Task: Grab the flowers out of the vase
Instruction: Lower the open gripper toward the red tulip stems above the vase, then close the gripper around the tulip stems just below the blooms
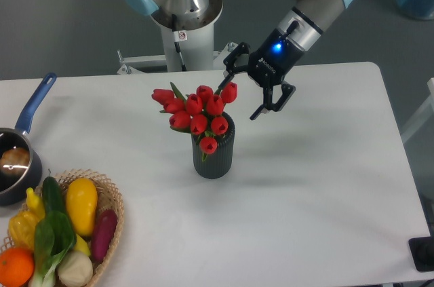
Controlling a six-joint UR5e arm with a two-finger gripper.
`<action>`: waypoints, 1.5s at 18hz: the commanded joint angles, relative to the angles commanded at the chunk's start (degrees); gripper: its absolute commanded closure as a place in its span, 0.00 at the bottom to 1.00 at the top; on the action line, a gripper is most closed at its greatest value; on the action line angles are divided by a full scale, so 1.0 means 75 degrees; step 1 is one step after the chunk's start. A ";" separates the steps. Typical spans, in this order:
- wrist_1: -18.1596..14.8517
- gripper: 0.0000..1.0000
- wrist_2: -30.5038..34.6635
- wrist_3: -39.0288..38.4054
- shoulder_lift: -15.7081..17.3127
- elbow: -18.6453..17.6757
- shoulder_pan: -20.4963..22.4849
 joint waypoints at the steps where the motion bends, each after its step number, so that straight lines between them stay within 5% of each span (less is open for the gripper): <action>1: 0.0000 0.00 -0.0011 0.0012 0.0000 -0.0035 -0.0059; 27: 0.0059 0.00 0.0000 0.0036 -0.0352 -0.0012 -0.0435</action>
